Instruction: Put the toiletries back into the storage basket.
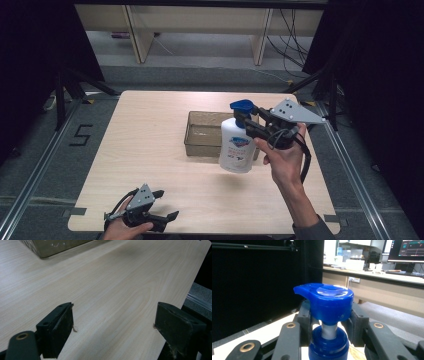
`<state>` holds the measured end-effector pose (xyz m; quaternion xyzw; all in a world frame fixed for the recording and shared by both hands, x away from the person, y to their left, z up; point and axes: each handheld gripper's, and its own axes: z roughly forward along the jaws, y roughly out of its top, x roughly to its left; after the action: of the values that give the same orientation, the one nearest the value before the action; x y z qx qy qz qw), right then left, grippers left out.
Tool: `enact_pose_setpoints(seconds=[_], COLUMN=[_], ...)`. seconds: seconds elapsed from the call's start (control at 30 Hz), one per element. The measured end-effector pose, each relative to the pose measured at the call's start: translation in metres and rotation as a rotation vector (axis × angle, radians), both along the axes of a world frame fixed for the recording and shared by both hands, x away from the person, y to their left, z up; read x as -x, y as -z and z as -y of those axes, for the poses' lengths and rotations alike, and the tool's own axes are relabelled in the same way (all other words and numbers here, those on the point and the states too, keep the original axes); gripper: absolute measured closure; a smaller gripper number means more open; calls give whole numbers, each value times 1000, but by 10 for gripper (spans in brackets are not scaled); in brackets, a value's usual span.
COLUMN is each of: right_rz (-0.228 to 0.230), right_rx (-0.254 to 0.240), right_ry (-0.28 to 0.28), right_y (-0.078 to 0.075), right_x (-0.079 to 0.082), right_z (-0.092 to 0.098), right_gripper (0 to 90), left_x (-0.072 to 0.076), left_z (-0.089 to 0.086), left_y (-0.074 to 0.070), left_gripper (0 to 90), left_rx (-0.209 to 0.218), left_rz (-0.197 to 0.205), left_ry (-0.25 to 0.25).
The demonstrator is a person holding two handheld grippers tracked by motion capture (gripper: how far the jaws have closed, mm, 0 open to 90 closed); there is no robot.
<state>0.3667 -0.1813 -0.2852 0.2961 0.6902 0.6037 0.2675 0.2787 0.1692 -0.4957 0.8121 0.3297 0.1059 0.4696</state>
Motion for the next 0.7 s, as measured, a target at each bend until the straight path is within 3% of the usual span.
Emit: enact_pose_setpoints(seconds=[0.07,0.2,0.23,0.27,0.3,0.37,0.4,0.43,0.47,0.7], right_rz=[-21,-20,4,-5,-5,3,3,-5,-6,-5], right_rx=[-8,-11,-7,-15,-15,-7,-12,-26,-20,-33], right_ry=[2,11,20,29,29,33,35,39,41,61], right_y=[-2,-6,-6,-7,-7,-9,-12,-12,-14,-25], right_x=[0,-4,-8,-11,-11,-13,-16,-16,-17,-29], right_z=[-1,-1,0,-1,-1,-1,-2,-3,-2,-1], right_gripper=[619,619,619,619,619,619,619,619,619,619], left_x=[0,0,0,-1,-1,0,-1,-1,0,1], left_z=[-1,-1,-1,-2,-2,-1,-3,-3,-1,0], left_y=[-1,0,0,-1,-1,-1,-2,-2,-1,-2], left_gripper=[149,149,149,149,149,149,149,149,149,149], left_rx=[-13,-1,-1,-37,-37,-8,-35,-35,-2,4], left_rz=[-5,-8,-8,-2,-2,-5,0,0,-5,-3], left_ry=[0,10,11,21,21,14,18,18,12,9])
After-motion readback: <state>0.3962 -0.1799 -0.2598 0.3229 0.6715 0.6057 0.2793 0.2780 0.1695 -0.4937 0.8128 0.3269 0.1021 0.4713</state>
